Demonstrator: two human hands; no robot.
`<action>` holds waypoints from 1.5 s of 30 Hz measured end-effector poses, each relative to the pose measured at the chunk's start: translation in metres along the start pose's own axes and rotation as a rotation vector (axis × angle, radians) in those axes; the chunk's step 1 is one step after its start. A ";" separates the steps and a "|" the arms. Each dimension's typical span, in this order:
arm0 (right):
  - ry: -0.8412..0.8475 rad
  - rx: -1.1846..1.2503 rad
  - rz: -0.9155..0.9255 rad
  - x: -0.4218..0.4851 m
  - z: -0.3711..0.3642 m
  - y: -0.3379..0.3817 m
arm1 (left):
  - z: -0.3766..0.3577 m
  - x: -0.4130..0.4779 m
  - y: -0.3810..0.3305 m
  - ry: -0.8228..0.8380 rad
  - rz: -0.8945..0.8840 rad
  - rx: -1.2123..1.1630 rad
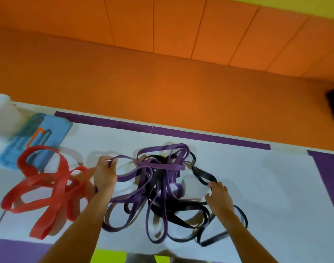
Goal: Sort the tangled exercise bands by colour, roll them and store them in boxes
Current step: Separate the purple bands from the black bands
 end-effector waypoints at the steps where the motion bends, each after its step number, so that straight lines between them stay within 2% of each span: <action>1: -0.027 0.014 0.041 0.004 0.004 0.010 | -0.006 0.001 -0.002 0.014 -0.024 0.016; 4: -0.082 0.016 0.219 0.016 0.013 0.048 | -0.022 0.002 -0.005 0.077 -0.020 0.113; 5: -0.062 0.021 0.279 0.021 0.011 0.060 | -0.025 0.000 -0.007 0.091 -0.029 0.161; 7: 0.079 0.059 0.351 0.035 -0.005 0.081 | -0.026 -0.008 -0.029 0.043 -0.123 0.283; 9: 0.261 0.075 0.370 0.049 -0.032 0.094 | -0.031 -0.026 -0.075 -0.037 -0.389 0.392; 10: 0.315 0.086 0.380 0.054 -0.043 0.098 | -0.045 -0.042 -0.102 -0.014 -0.573 0.408; 12: 0.333 0.201 0.421 0.059 -0.049 0.108 | -0.090 -0.080 -0.145 0.180 -0.902 0.452; 14: 0.306 0.371 0.488 0.061 -0.043 0.112 | -0.139 -0.110 -0.161 0.360 -1.062 0.599; 16: 0.319 0.409 0.494 0.064 -0.041 0.103 | -0.172 -0.109 -0.156 0.464 -0.958 0.730; 18: 0.363 0.372 0.443 0.069 -0.043 0.090 | -0.184 -0.092 -0.147 0.479 -0.819 0.780; 21: 0.373 0.365 0.457 0.079 -0.047 0.080 | -0.189 -0.083 -0.147 0.402 -0.854 0.839; 23: 0.328 0.267 0.453 0.086 -0.047 0.081 | -0.178 -0.077 -0.156 0.370 -0.837 0.721; 25: 0.190 0.100 0.425 0.087 -0.043 0.082 | -0.154 -0.065 -0.165 0.268 -0.784 0.554; 27: 0.086 0.065 0.384 0.087 -0.041 0.082 | -0.130 -0.049 -0.166 0.209 -0.686 0.362; 29: 0.005 0.071 0.345 0.082 -0.038 0.081 | -0.113 -0.039 -0.163 0.230 -0.567 0.184; 32: -0.004 0.029 0.274 0.076 -0.039 0.079 | -0.089 -0.030 -0.162 0.190 -0.543 0.079; 37: -0.138 0.240 0.053 0.062 -0.004 0.064 | -0.046 -0.014 -0.137 0.031 -0.448 -0.091; 42: -0.277 0.357 -0.037 0.033 0.032 0.058 | -0.016 -0.019 -0.129 0.008 -0.450 -0.218; 45: -0.362 0.446 -0.118 0.007 0.044 0.052 | 0.013 -0.012 -0.118 -0.094 -0.371 -0.320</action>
Point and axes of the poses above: each hand's wrist, its own x-axis towards the middle knuckle, its own z-axis out of the back of the hand, y = z × x, the point moved 9 cm from there along x, towards the middle knuckle, and after that the axes turned 9 degrees about x, right-handed, at the moved point
